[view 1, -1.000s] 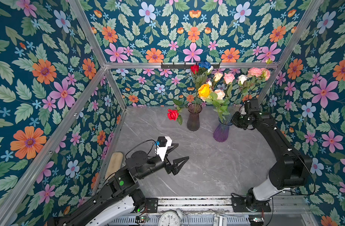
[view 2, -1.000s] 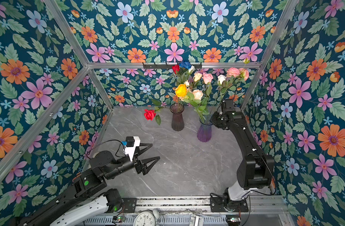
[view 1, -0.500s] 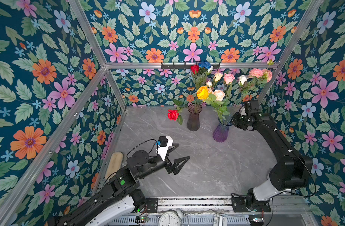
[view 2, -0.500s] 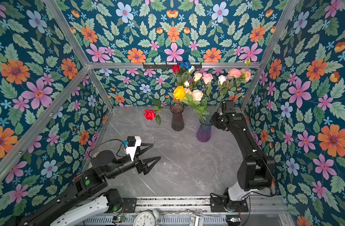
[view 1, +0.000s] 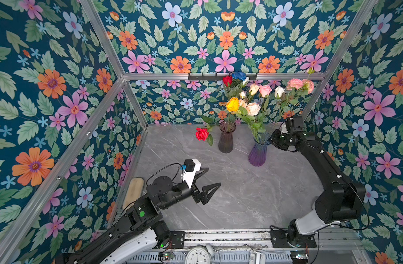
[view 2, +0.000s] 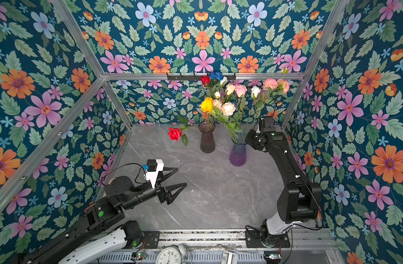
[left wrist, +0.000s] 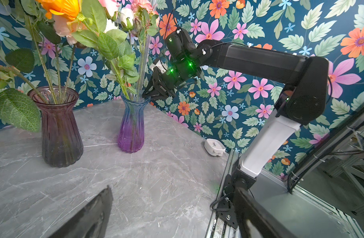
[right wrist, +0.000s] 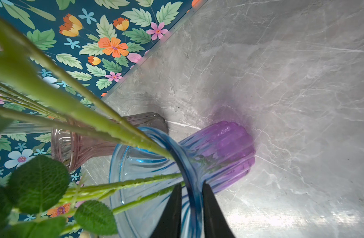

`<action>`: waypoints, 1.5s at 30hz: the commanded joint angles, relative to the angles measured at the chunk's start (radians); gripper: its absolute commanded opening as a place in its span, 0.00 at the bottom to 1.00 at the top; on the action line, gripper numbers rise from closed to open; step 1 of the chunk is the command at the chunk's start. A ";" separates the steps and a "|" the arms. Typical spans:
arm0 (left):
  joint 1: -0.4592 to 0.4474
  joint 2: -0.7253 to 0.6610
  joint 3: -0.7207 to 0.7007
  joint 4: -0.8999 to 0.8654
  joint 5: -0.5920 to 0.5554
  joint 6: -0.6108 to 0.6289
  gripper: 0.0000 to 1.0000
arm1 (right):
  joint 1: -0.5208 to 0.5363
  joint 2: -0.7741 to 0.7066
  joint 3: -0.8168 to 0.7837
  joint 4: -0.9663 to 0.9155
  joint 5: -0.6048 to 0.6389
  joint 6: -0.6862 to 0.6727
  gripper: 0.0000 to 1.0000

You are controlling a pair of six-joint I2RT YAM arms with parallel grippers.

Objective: Arrange flowers in a vase
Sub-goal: Place the vase at the middle-right of the table.

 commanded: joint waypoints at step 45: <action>0.001 0.041 -0.071 0.070 -0.445 -0.068 1.00 | 0.002 -0.746 -0.535 0.101 0.337 -0.136 0.99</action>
